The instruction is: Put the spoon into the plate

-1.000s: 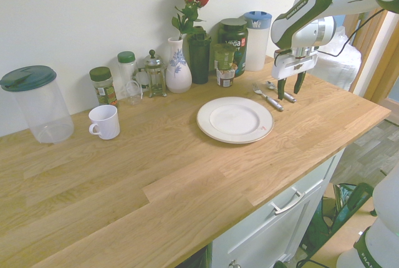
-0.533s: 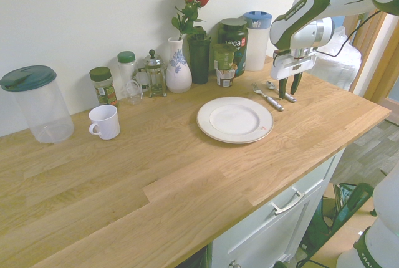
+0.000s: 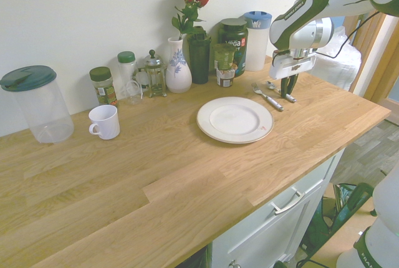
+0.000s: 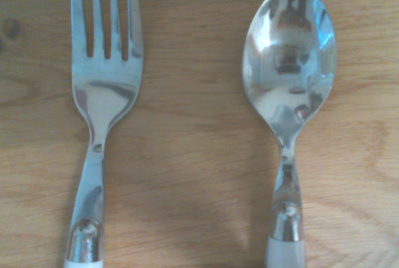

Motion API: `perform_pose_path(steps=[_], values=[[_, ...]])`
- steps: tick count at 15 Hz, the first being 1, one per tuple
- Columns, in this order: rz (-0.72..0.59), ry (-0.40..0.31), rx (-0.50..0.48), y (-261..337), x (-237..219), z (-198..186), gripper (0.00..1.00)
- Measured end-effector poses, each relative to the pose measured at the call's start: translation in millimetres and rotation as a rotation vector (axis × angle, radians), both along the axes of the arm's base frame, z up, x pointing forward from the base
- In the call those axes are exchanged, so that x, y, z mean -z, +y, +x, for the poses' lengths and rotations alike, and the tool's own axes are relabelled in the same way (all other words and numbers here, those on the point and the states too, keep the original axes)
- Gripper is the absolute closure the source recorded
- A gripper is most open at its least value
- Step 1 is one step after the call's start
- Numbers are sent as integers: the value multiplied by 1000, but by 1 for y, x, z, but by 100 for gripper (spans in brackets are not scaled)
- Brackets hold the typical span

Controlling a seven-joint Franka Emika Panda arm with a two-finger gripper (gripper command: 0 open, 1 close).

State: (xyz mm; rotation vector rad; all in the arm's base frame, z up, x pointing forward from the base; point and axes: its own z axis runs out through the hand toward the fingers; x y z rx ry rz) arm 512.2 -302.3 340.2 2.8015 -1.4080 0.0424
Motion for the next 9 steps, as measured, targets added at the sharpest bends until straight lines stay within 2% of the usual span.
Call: perform_pose_path(steps=[7,9], values=[[-3,-6,8,-4,-3,-1,100],[-20,-50,6,-8,-30,-1,100]])
